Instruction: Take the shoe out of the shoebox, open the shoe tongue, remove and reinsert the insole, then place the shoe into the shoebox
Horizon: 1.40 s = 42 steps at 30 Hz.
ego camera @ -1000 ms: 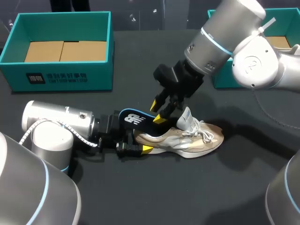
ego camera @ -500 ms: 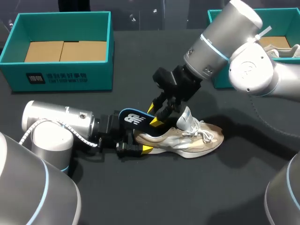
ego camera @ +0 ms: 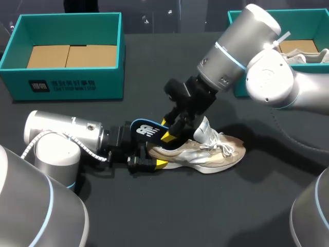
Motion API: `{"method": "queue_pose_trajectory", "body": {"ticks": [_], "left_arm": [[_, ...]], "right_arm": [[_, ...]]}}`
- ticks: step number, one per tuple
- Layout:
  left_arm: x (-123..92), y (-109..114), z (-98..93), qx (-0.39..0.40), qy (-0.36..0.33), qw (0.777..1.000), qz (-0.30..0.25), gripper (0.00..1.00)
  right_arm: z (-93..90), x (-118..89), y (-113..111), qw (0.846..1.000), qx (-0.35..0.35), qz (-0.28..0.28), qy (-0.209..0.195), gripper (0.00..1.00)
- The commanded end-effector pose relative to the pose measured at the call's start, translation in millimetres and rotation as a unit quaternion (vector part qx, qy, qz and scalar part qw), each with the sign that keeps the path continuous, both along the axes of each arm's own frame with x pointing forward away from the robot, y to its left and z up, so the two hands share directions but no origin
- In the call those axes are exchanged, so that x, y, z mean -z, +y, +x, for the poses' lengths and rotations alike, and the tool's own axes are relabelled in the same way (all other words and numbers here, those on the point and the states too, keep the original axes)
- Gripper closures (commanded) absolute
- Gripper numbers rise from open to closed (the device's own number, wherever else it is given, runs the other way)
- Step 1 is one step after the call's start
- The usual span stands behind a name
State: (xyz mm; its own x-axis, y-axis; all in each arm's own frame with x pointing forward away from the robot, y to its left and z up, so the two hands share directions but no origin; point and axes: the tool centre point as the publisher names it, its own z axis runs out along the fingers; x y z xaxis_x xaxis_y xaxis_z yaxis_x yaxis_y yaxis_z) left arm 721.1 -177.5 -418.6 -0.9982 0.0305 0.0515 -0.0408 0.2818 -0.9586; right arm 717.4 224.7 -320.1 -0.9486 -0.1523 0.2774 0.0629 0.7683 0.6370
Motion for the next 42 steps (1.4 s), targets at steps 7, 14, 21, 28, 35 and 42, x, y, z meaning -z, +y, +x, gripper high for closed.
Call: {"method": "queue_pose_trajectory", "body": {"ticks": [7,14,21,28,35,42], "left_arm": [[4,-1,-0.9,-0.001,0.0,1.0,0.0,1.0],[4,-1,-0.9,-0.001,0.0,1.0,0.0,1.0],[4,-1,-0.9,-0.001,0.0,1.0,0.0,1.0],[4,-1,-0.9,-0.001,0.0,1.0,0.0,1.0],[4,-1,-0.9,-0.001,0.0,1.0,0.0,1.0],[4,-1,-0.9,-0.001,0.0,1.0,0.0,1.0]], "right_arm": [[-0.9,2,11,1.0,-0.005,-0.003,-0.002,0.69],[-2.3,3,15,1.0,-0.009,-0.002,-0.007,1.0],[-3.3,-23,31,0.997,-0.038,0.022,-0.056,1.0],[-4.1,-38,40,0.995,-0.053,0.031,-0.083,1.0],[-4.1,-38,40,0.995,-0.053,0.031,-0.083,1.0],[-6.5,-67,43,0.993,-0.064,0.046,-0.089,1.0]]}}
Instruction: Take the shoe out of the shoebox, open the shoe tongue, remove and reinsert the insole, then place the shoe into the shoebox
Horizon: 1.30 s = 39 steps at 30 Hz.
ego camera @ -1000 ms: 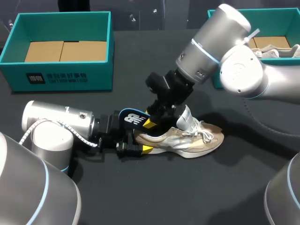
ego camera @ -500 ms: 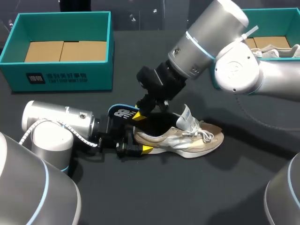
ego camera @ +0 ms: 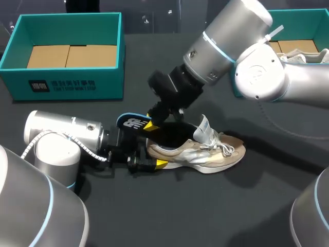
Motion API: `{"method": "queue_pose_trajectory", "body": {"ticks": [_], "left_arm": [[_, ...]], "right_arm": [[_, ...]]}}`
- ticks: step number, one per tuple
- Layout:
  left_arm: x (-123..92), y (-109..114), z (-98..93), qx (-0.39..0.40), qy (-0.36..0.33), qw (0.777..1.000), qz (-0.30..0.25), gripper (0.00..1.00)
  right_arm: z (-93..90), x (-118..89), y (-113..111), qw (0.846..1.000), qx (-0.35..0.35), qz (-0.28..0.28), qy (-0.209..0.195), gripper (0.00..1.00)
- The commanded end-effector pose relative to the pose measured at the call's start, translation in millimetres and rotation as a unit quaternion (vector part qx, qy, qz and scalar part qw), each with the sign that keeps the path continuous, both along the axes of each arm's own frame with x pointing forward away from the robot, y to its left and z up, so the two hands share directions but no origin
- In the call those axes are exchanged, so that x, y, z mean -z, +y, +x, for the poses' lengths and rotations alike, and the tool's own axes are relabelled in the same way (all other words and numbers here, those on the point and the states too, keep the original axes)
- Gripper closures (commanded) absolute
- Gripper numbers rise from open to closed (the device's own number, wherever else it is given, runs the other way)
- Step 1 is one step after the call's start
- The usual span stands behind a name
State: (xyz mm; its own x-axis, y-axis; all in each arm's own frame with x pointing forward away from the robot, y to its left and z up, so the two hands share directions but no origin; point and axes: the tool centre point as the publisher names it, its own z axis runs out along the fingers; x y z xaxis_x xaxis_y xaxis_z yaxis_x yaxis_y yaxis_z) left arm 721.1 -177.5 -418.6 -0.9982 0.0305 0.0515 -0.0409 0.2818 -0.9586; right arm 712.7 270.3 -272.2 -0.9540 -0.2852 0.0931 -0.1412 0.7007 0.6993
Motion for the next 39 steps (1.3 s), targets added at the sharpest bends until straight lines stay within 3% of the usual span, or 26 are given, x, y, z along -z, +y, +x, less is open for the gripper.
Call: {"method": "queue_pose_trajectory", "body": {"ticks": [1,4,6,8,10,24,34,36,39], "left_arm": [[4,-1,-0.9,-0.001,0.0,1.0,0.0,1.0],[4,-1,-0.9,-0.001,0.0,1.0,0.0,1.0],[4,-1,-0.9,-0.001,0.0,1.0,0.0,1.0],[4,-1,-0.9,-0.001,0.0,1.0,0.0,1.0],[4,-1,-0.9,-0.001,0.0,1.0,0.0,1.0],[4,-1,-0.9,-0.001,0.0,1.0,0.0,1.0],[4,-1,-0.9,-0.001,0.0,1.0,0.0,1.0],[4,-1,-0.9,-0.001,0.0,1.0,0.0,1.0],[4,-1,-0.9,-0.001,0.0,1.0,0.0,1.0]], "right_arm": [[-1.7,-28,-5,1.0,0.001,0.015,-0.01,1.0],[-1.8,-54,-12,0.998,-0.003,0.068,-0.005,1.0],[-2.4,-68,-14,0.997,0.001,0.076,0.013,1.0],[-4.2,-86,-20,0.989,0.012,0.145,0.025,1.0],[-6.0,-110,-25,0.969,-0.033,0.245,-0.003,1.0],[-6.0,-110,-25,0.969,-0.033,0.245,-0.003,1.0],[-32.5,-167,-75,0.966,0.033,0.251,0.046,1.0],[-40.6,-172,-88,0.952,0.065,0.29,0.076,1.0],[-40.6,-172,-88,0.952,0.065,0.29,0.076,1.0]]}}
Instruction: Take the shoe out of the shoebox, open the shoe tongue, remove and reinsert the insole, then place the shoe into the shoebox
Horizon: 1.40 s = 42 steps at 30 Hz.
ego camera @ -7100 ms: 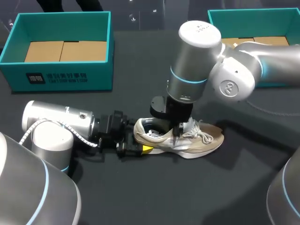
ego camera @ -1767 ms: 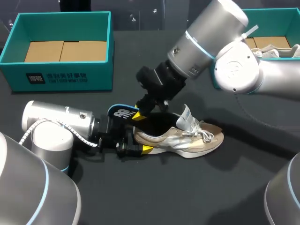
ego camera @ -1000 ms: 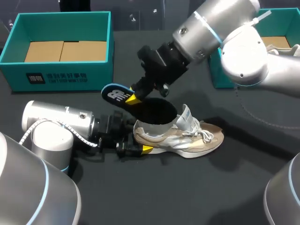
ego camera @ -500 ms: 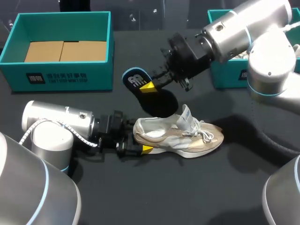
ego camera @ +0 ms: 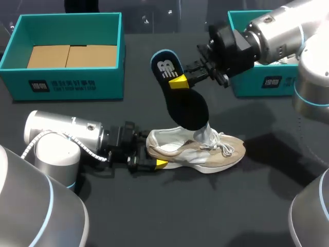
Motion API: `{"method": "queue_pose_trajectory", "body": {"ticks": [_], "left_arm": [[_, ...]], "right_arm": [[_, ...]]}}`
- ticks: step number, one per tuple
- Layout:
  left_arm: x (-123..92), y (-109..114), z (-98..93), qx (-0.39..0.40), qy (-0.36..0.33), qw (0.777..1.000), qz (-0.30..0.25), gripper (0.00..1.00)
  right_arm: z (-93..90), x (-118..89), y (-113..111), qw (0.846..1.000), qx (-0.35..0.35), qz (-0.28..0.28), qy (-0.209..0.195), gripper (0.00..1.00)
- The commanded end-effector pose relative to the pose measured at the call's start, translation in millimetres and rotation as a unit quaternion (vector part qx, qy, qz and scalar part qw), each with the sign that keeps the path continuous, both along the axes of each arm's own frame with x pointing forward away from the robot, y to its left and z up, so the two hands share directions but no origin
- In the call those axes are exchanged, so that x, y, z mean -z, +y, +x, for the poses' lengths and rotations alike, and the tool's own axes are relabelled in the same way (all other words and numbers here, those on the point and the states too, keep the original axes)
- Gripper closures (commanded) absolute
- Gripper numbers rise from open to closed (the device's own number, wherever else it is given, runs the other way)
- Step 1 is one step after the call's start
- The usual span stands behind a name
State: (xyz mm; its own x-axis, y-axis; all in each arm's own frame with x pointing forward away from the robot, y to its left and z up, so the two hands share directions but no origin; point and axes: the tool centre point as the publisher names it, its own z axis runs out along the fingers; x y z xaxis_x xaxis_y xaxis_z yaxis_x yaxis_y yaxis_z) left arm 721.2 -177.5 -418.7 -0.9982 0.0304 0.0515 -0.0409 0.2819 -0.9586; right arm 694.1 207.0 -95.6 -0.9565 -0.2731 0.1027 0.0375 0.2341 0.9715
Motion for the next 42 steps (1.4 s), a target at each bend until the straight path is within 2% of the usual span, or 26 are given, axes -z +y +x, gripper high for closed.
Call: {"method": "queue_pose_trajectory", "body": {"ticks": [1,12,17,19,21,34,42], "left_arm": [[4,-1,-1.0,-0.001,0.0,1.0,0.0,1.0],[4,-1,-1.0,-0.001,0.0,1.0,0.0,1.0],[4,-1,-1.0,-0.001,0.0,1.0,0.0,1.0],[4,-1,-1.0,-0.001,0.0,1.0,0.0,1.0],[4,-1,-1.0,-0.001,0.0,1.0,0.0,1.0],[4,-1,-1.0,-0.001,0.0,1.0,0.0,1.0],[4,-1,-1.0,-0.001,0.0,1.0,0.0,1.0]], "right_arm": [[-22.1,4,-25,0.999,0.034,0.018,0.001,1.0],[-22.1,4,-25,0.999,0.034,0.018,0.001,1.0],[-49.2,-2,-52,0.992,0.092,0.023,0.081,1.0],[-59.6,-4,-63,0.986,0.104,0.05,0.123,1.0],[-70.2,-11,-71,0.977,0.149,0.024,0.148,1.0],[-70.2,-11,-71,0.977,0.149,0.024,0.148,1.0],[-84.8,-9,-79,0.975,0.161,0.015,0.153,1.0]]}}
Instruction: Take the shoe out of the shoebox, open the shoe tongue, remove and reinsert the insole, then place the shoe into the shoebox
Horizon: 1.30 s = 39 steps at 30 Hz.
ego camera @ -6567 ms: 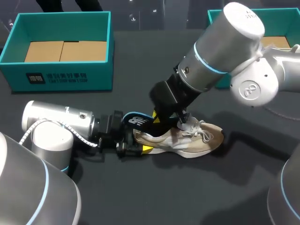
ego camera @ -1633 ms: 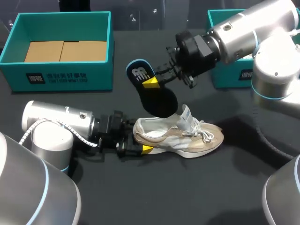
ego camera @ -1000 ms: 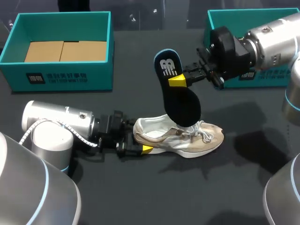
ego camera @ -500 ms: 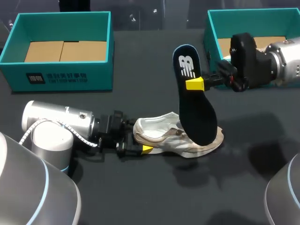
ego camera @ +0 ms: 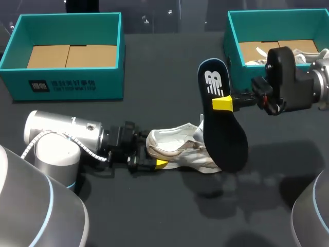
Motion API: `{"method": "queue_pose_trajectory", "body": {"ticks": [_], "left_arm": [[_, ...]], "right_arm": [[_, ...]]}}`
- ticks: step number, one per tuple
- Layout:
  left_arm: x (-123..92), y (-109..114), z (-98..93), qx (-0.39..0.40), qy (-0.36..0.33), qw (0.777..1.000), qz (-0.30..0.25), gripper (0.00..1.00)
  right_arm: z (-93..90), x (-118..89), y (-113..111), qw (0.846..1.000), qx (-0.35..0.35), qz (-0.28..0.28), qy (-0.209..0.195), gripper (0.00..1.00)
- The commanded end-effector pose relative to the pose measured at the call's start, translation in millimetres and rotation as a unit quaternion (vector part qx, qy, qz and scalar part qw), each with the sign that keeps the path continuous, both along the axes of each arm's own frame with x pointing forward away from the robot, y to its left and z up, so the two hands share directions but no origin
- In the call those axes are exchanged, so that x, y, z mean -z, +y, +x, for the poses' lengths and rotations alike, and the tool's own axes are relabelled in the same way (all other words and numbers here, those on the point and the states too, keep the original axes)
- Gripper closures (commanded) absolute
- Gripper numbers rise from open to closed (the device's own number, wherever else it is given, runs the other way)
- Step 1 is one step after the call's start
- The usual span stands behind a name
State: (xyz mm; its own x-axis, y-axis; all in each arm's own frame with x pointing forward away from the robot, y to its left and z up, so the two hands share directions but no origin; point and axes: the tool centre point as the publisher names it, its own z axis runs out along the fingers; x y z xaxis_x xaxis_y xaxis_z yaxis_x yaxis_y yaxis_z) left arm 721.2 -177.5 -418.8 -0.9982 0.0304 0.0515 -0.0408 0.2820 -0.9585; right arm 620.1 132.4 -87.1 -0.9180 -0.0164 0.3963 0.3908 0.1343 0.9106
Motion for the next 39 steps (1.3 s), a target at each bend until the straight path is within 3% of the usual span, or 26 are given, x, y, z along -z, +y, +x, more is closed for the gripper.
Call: {"method": "queue_pose_trajectory", "body": {"ticks": [1,13,27,37,39], "left_arm": [[4,-1,-1.0,-0.001,0.0,1.0,0.0,1.0],[4,-1,-1.0,-0.001,0.0,1.0,0.0,1.0],[4,-1,-1.0,-0.001,0.0,1.0,0.0,1.0],[4,-1,-1.0,-0.001,0.0,1.0,0.0,1.0],[3,-1,-1.2,-0.001,-0.001,1.0,-0.001,0.79]], "right_arm": [[-11.9,0,-5,1.0,0.021,-0.01,-0.001,1.0],[-25.8,1,-7,1.0,0.025,-0.001,0.003,1.0],[-33.9,-22,-11,0.999,0.022,-0.015,0.039,1.0],[-37.5,-20,-12,0.999,0.025,-0.009,0.037,1.0],[-37.5,-20,-12,0.999,0.025,-0.009,0.037,1.0]]}}
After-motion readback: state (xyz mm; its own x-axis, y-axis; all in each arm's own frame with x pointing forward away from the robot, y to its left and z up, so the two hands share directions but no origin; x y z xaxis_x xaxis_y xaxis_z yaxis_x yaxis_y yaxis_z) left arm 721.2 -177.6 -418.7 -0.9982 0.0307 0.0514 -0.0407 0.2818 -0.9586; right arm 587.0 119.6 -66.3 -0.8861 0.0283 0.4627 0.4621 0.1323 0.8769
